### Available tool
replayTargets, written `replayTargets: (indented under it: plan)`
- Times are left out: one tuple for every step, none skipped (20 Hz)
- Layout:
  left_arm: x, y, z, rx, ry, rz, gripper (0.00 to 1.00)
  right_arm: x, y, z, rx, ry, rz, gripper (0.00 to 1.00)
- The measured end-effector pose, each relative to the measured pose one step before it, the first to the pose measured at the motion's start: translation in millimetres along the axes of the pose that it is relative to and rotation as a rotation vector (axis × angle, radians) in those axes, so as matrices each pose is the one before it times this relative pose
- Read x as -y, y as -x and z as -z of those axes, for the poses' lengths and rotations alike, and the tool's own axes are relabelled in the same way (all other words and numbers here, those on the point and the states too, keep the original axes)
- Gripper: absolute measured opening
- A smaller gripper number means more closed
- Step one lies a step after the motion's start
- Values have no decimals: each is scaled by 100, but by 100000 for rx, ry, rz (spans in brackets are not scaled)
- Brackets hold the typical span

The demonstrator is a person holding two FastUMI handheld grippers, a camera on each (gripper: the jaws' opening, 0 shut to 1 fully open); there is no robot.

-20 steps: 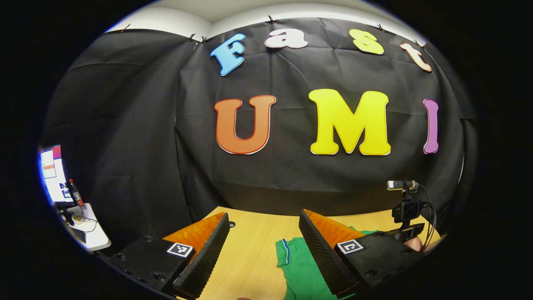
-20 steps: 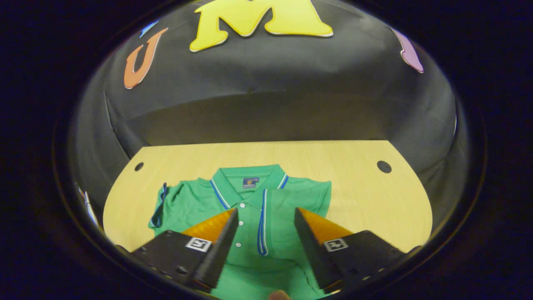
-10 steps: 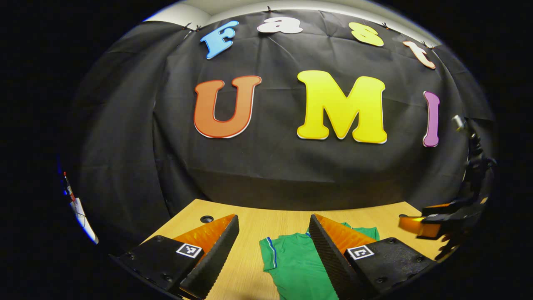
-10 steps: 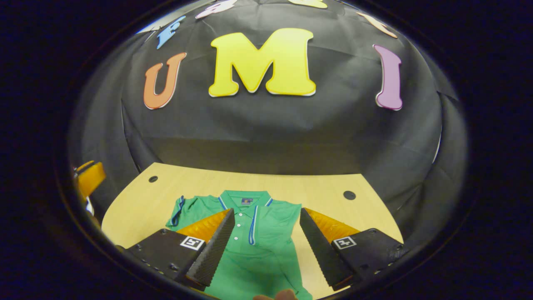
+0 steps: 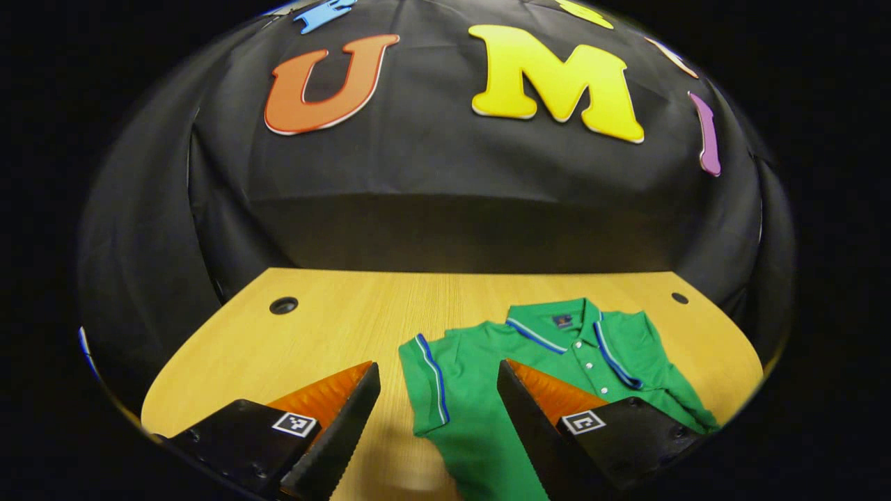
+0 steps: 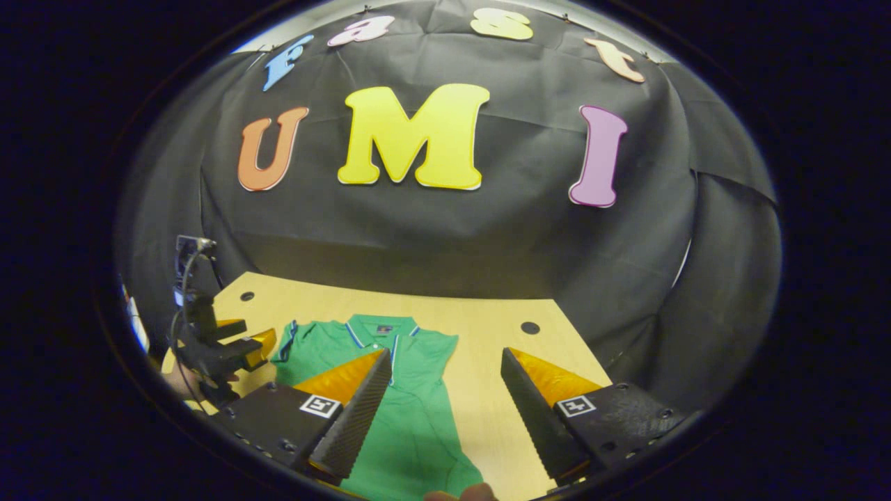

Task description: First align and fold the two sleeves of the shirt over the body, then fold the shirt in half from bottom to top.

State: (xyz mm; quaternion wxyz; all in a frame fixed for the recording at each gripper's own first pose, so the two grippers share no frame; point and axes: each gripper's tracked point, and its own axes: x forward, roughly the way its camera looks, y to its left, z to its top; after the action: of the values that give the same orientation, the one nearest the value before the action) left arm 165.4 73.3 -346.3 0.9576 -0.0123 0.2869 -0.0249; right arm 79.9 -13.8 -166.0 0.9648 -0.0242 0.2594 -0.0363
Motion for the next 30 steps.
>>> replayTargets:
  plan:
    - [-338,-964,1011,-2268,332,-11,100,194,335,476,-961,533,861,97]
    - [-268,-806,824,-1770,314,167,100,254,429,670,-1229,478,803,97]
    - [-293,-664,599,-1506,-70,-208,100,139,162,628,-1535,-57,675,97]
    - [-7,-1075,697,-1209,-485,-56,100,113,69,622,-1319,3,554,95]
    - [-47,-729,439,-1051,-723,118,100,111,187,383,-1257,-193,518,97]
    - [-104,-552,413,-858,-662,476,100,-105,-96,333,-756,-361,234,95]
    - [-115,-465,330,-1060,-739,607,100,28,-3,2,-429,-366,321,97]
    - [86,-388,358,-1105,-590,602,100,63,77,59,-50,-146,212,97]
    - [167,-410,350,-1195,-296,395,98,-108,-59,-10,-159,-165,-341,97]
    - [164,-307,284,-843,-253,502,93,-282,-109,219,-503,-464,-967,96]
    - [56,-141,221,-583,22,634,90,-65,-54,218,-805,-52,-70,96]
    - [-65,-13,-171,534,-130,297,84,156,-16,189,-568,-96,219,96]
    - [-46,-30,-175,453,-98,526,83,0,19,-29,-134,-397,-31,96]
    - [-42,-32,91,-219,370,514,73,-88,-88,119,-80,-417,-350,98]
    - [-30,19,227,-968,579,55,64,-82,-37,-21,-257,-703,-741,98]
    - [-216,40,-207,652,452,213,51,126,-64,153,-356,-511,-79,96]
    - [-25,-102,-26,2,663,740,50,209,-36,-91,-1,-548,168,96]
    - [-199,205,139,-305,862,149,39,67,-91,0,35,-419,93,97]
    - [-150,23,-74,138,925,480,35,46,-47,-84,142,-413,63,96]
    - [151,80,33,-97,522,1685,29,101,-33,171,-127,-100,0,96]
    - [-33,82,8,-22,-354,1128,25,-45,-74,75,-348,83,-148,96]
    - [-71,-89,14,-444,-562,705,24,-98,134,225,-267,125,-390,96]
    - [-42,51,-55,-461,-440,798,22,-70,62,117,-142,87,-308,95]
    - [55,63,-59,-262,205,566,17,32,90,123,107,207,-246,96]
    - [93,194,-233,-96,1130,1111,14,-55,33,-25,173,120,-248,94]
    - [20,210,-295,120,1184,642,11,22,64,22,347,40,-182,96]
    - [-97,281,-639,994,1083,-30,10,72,137,-59,319,-85,-88,98]
    - [-37,327,-822,1607,1042,-292,9,43,28,94,309,-227,-207,96]
    - [157,342,-968,1828,681,-56,9,45,68,50,79,-427,-115,96]
    - [337,347,-895,1506,104,540,8,69,87,169,-132,-914,-269,94]
